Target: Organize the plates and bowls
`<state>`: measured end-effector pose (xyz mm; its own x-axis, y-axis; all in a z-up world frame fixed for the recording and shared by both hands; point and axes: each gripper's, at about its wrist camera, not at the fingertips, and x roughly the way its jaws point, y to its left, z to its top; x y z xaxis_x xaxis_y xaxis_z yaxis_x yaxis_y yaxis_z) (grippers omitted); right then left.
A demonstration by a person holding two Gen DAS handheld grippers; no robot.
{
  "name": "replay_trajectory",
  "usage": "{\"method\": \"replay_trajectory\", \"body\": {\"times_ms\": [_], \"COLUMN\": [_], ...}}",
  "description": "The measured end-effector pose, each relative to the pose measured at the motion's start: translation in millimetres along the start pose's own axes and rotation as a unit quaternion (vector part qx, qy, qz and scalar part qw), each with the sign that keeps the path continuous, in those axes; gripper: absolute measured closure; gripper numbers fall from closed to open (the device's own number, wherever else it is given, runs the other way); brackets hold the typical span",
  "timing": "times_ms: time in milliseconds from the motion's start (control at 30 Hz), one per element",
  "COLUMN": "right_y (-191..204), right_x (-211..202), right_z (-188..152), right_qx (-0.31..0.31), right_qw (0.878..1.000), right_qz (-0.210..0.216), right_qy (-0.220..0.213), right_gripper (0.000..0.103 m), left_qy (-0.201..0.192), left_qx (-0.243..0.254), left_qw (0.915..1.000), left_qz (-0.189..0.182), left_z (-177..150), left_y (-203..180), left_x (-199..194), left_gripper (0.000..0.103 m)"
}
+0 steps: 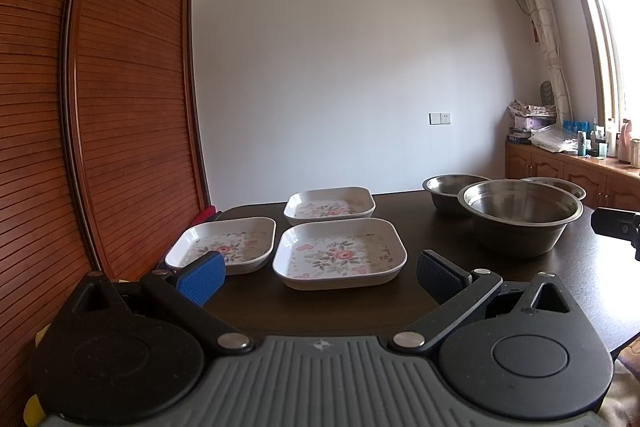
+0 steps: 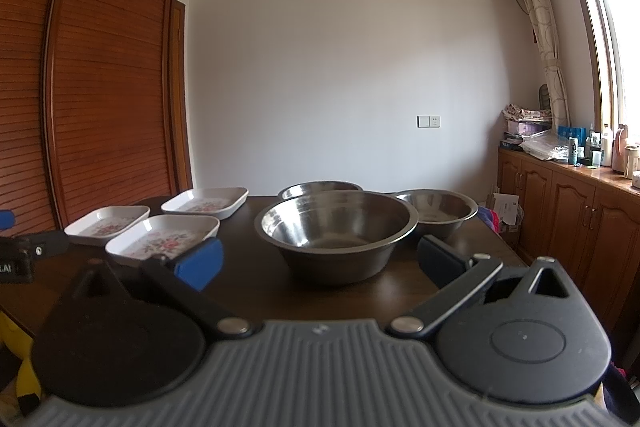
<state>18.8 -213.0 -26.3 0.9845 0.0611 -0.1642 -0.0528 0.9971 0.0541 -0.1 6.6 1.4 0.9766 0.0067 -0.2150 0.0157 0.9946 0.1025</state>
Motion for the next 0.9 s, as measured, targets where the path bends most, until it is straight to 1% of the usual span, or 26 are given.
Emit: {"method": "replay_trajectory", "body": {"times_ms": [900], "right_y": [-0.2], "right_x": [-0.7], "right_z": [-0.7], "right_qx": [-0.003], "right_qw": [1.0], "right_qz": [0.001], "right_qy": [0.001], "right_gripper": [0.0], "left_qy": [0.004], "left_qx": [-0.001], "left_qw": [1.0], "left_qz": [0.001], "left_z": [-4.5], "left_y": [2.8], "left_x": [5.0], "left_gripper": [0.0]}}
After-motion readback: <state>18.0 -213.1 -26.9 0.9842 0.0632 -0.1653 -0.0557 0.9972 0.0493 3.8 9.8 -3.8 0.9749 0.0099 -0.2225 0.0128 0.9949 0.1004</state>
